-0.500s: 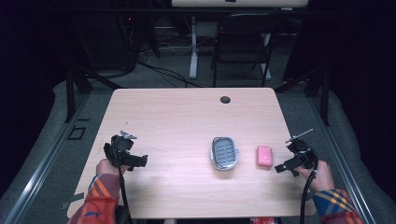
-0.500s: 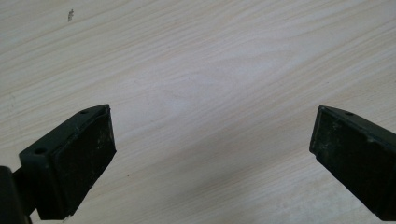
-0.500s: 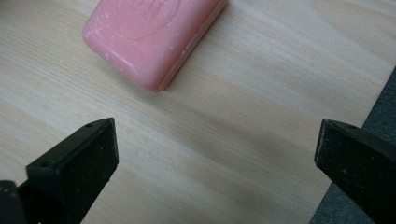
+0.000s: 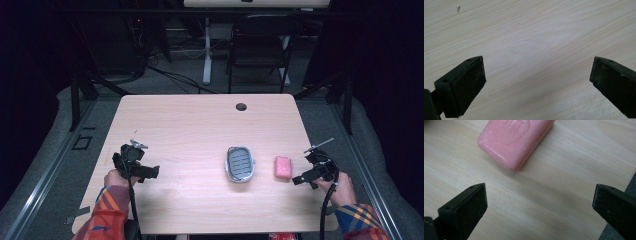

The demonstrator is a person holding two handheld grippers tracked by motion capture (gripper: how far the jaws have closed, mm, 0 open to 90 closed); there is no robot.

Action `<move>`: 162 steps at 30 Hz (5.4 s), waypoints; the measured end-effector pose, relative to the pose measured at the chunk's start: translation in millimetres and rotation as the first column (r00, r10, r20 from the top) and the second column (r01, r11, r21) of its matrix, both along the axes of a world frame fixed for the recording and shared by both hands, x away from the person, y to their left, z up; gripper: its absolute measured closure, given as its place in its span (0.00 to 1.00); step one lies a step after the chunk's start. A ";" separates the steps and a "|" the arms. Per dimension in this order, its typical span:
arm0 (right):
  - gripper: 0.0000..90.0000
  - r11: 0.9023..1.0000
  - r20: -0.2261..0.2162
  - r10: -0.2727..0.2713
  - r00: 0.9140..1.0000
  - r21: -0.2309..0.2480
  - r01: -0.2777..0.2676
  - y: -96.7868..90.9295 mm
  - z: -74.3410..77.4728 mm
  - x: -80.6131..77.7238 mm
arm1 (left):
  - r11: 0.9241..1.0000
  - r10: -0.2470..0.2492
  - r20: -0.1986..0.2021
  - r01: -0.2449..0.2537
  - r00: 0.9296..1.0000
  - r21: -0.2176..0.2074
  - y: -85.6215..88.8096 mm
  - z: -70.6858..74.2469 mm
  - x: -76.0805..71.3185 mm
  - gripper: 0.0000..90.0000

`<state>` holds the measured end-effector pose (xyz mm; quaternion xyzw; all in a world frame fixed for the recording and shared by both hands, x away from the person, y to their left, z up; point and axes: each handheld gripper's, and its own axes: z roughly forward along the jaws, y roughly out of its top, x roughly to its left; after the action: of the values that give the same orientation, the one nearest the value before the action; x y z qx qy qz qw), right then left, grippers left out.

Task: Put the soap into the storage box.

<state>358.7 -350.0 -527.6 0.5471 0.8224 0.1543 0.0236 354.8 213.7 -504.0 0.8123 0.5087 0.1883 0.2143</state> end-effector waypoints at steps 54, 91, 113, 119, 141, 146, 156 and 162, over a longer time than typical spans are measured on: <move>0.00 0.999 -0.060 -0.015 0.998 0.034 0.017 39.4 -3.7 30.7 | 1.000 -0.014 -0.018 0.014 1.000 0.004 -2.7 -2.2 2.3 0.00; 0.16 0.998 -0.076 -0.061 0.995 -0.040 0.058 60.0 -8.2 62.3 | 1.000 -0.020 -0.021 0.020 1.000 0.005 -3.8 -2.4 3.5 0.00; 0.29 0.997 -0.108 -0.064 0.992 -0.052 0.059 54.5 -13.4 64.3 | 1.000 -0.022 -0.025 0.022 0.999 0.007 -4.7 -1.8 3.3 0.00; 0.37 0.997 -0.105 -0.068 0.992 -0.050 0.063 55.6 -14.7 63.8 | 1.000 -0.021 -0.026 0.021 0.999 0.012 -5.2 -2.0 3.5 0.00; 0.40 0.996 -0.080 -0.077 0.994 0.044 0.080 36.5 -1.0 60.9 | 0.999 -0.031 -0.028 0.031 0.999 0.017 -7.4 -2.8 4.6 0.00; 0.40 0.998 -0.077 -0.056 0.995 0.033 0.059 37.7 4.2 59.3 | 0.999 -0.032 -0.029 0.033 0.999 0.019 -7.6 -2.5 4.3 0.00; 0.40 1.000 -0.096 0.003 0.995 -0.002 -0.003 41.0 10.7 58.0 | 0.999 -0.034 -0.028 0.035 0.999 0.018 -7.7 -2.7 4.5 0.00; 0.40 1.000 -0.091 0.000 0.996 0.016 0.001 42.7 12.7 56.5 | 0.999 -0.037 -0.030 0.038 0.999 0.019 -8.3 -2.6 4.6 0.00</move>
<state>415.2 -307.4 -514.9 0.5539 0.8212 0.1359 -0.0184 359.4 205.4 -506.6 0.8263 0.4947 0.1772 0.2026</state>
